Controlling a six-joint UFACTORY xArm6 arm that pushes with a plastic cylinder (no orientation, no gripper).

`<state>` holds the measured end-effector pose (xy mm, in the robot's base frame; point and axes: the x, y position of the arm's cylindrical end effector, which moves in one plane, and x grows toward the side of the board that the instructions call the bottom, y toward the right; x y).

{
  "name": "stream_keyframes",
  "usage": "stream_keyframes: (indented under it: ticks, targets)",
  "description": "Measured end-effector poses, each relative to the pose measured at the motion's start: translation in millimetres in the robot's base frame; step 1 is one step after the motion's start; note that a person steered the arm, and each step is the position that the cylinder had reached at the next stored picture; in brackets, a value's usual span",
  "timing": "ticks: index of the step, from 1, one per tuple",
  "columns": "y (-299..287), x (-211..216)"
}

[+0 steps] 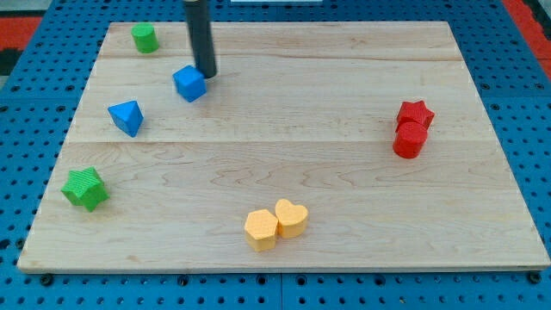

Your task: Move the green star closer to green circle

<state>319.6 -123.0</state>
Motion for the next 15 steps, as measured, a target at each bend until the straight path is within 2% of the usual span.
stream_keyframes:
  ticks: [1, 2, 3, 4, 5, 6, 7, 9, 10, 13, 15]
  targets:
    - [-26.8, 24.6]
    - [-26.8, 51.7]
    - [-15.4, 54.8]
    - [14.1, 80.5]
    - [33.8, 177.0]
    - [3.5, 246.0]
    - [-47.4, 273.2]
    - [-103.6, 265.4]
    - [-97.7, 244.6]
    - [-147.0, 219.7]
    - [-80.0, 170.6]
